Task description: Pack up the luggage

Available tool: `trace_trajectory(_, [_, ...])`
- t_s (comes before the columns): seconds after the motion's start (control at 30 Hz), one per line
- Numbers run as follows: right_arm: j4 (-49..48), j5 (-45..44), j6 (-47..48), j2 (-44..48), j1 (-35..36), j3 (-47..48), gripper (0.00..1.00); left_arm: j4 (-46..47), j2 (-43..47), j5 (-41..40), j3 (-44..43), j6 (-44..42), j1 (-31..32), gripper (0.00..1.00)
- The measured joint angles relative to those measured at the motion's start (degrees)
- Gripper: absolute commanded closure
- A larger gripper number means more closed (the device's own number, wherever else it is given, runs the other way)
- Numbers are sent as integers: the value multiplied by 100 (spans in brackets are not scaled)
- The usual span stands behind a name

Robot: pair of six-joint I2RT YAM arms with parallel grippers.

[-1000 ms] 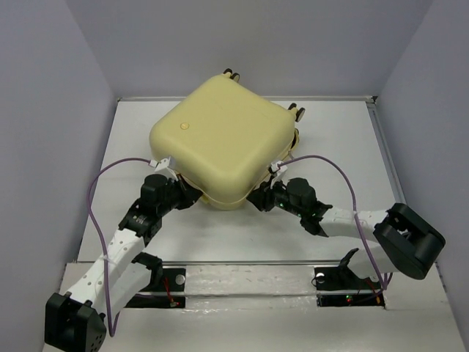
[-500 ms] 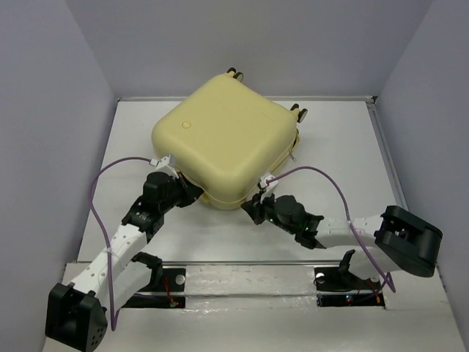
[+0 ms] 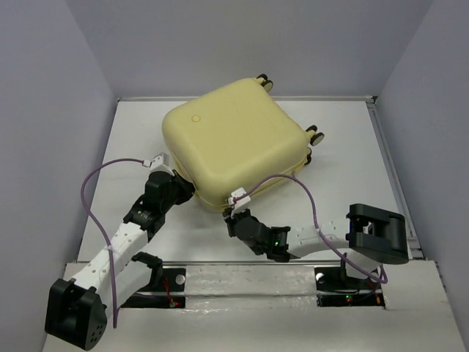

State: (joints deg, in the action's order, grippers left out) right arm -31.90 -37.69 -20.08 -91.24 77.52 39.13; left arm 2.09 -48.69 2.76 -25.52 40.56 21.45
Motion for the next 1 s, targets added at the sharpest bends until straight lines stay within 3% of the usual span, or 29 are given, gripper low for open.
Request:
trace_trajectory(0.1, [33,31,22,-103,66,140,93,17,13,-227,0,-20,2,83])
trace_trajectory(0.13, [66,111,-15,-13,63,81,92,2,31,-271,-2,-57,33,71])
trace_trajectory(0.17, [66,219,-74,120,31,-33,91,-26,46,-291,-13,-94,55,70])
trace_trajectory(0.2, [109,490,-201,490,-50,-308,86,-81,63,-319,-39,-146,83,53])
trace_trajectory(0.23, [190,706,-306,802,-136,-518,57,-282,83,-409,-155,-205,162,44])
trace_trajectory(0.27, [310,863,-435,1119,-216,-675,41,-409,90,-529,-262,-282,203,26])
trace_trajectory(0.33, [752,1270,-691,1851,-446,-949,12,-682,92,-680,-501,-463,216,4])
trace_trajectory(0.37, [1091,1362,-824,2159,-511,-973,10,-866,92,-822,-658,-520,205,1])
trace_trajectory(0.4, [1211,1390,-870,2256,-525,-973,11,-841,103,-894,-798,-520,175,1])
trace_trajectory(0.5, [2017,1460,-1145,2702,-629,-964,31,-772,164,-1152,-1364,-612,140,1])
trace_trajectory(0.53, [2280,1464,-1231,2826,-693,-973,40,-704,170,-1237,-1622,-634,138,1])
trace_trajectory(0.57, [2509,1460,-1318,2924,-787,-979,62,-612,173,-1320,-1856,-671,140,1])
trace_trajectory(0.67, [2957,1471,-1513,3121,-1281,-1058,91,-431,-2,-1462,-2573,-763,81,1])
trace_trajectory(0.77, [3246,1469,-1655,3185,-1843,-1113,93,-262,-481,-1362,-3309,-828,-114,1])
trace_trajectory(1.0, [3506,1539,-1652,3018,-3399,-1069,93,-109,-2728,-564,-5193,-1003,-737,1])
